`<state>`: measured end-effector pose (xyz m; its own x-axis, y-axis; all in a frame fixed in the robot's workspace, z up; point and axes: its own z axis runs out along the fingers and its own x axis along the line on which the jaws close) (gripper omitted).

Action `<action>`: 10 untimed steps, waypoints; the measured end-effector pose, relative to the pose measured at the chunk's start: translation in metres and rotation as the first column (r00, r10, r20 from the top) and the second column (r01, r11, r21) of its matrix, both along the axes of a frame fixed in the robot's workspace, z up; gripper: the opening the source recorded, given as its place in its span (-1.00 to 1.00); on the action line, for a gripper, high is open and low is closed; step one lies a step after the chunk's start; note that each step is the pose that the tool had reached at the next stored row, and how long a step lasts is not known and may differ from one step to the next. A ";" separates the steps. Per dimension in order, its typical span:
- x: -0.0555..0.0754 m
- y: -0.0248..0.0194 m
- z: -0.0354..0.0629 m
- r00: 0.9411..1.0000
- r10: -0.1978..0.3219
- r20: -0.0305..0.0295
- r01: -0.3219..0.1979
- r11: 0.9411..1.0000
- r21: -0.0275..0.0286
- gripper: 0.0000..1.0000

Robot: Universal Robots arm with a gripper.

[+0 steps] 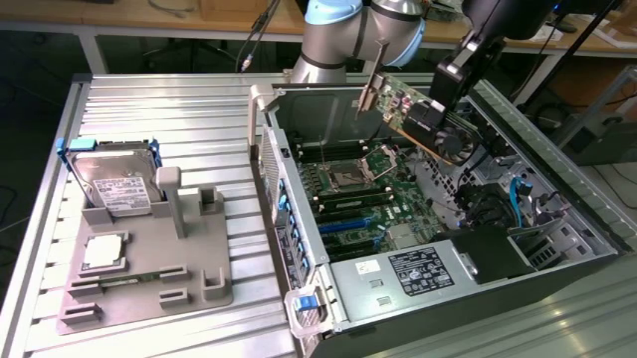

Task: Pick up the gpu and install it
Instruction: 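Insert the gpu into the slot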

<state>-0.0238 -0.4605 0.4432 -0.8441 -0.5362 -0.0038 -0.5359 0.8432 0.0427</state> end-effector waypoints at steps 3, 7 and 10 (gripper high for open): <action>0.000 0.0000 0.0000 1.000 0.012 0.000 -0.012 1.000 0.000 -0.47; 0.000 0.0000 0.0000 1.000 0.030 0.000 -0.030 1.000 0.000 -0.47; 0.000 0.0000 0.0000 0.999 0.041 0.000 -0.041 0.999 0.000 -0.47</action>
